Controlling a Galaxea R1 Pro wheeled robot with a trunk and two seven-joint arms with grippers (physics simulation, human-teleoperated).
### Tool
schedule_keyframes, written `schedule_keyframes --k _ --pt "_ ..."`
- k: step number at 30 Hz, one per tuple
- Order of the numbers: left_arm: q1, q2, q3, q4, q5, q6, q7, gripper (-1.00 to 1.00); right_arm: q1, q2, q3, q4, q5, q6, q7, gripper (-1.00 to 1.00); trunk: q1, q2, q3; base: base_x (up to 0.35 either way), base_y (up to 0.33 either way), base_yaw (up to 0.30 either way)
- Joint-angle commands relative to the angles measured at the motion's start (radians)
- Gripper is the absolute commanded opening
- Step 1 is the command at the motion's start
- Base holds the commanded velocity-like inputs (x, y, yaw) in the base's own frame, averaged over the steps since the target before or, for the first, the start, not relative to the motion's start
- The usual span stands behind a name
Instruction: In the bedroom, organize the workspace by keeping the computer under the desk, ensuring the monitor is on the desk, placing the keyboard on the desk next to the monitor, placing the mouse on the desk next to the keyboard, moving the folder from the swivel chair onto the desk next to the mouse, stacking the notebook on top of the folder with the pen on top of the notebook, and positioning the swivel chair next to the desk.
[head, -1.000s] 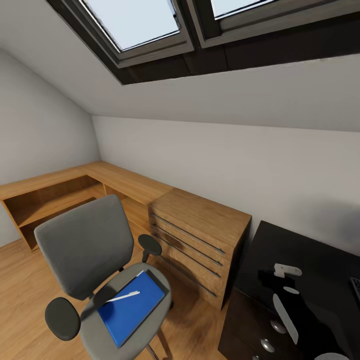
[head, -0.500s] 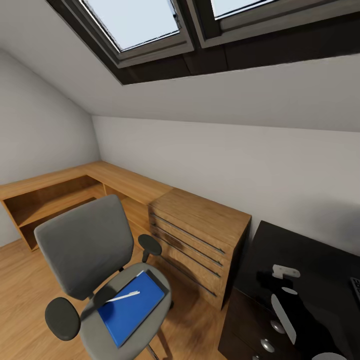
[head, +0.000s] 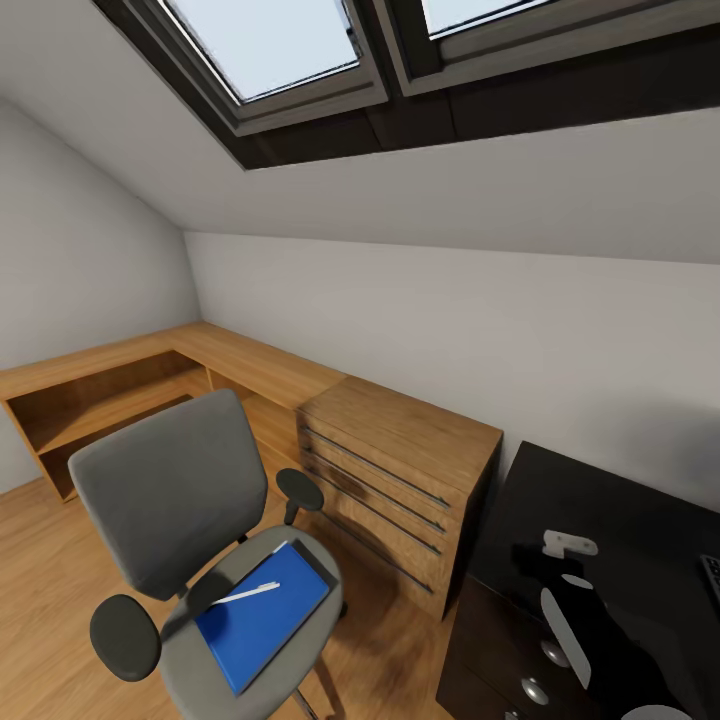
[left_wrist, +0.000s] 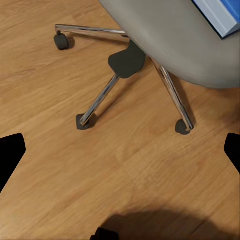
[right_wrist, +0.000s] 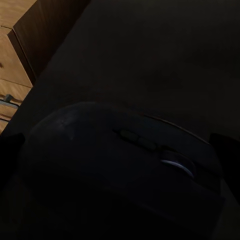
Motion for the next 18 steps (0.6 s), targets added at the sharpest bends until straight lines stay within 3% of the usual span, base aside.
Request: schedule_keyframes --k 1,4,18 --pt "-0.001 0.0 -0.007 0.001 0.011 -0.002 -0.006 1.0 0.0 0.0 0.002 -0.002 -0.01 0.004 -0.006 -1.0 0.0 -0.001 -0.001 0.0 0.0 0.0" --pt "-0.001 0.0 -0.007 0.001 0.011 -0.002 -0.006 1.0 0.0 0.0 0.002 -0.002 -0.01 0.004 -0.006 -1.0 0.0 -0.001 -0.001 0.0 0.0 0.0" --pt "-0.001 -0.001 -0.007 0.001 0.011 -0.002 -0.006 1.0 0.0 0.0 0.002 -0.002 -0.01 0.004 -0.006 -1.0 0.054 -0.099 -0.045 0.0 0.0 0.0"
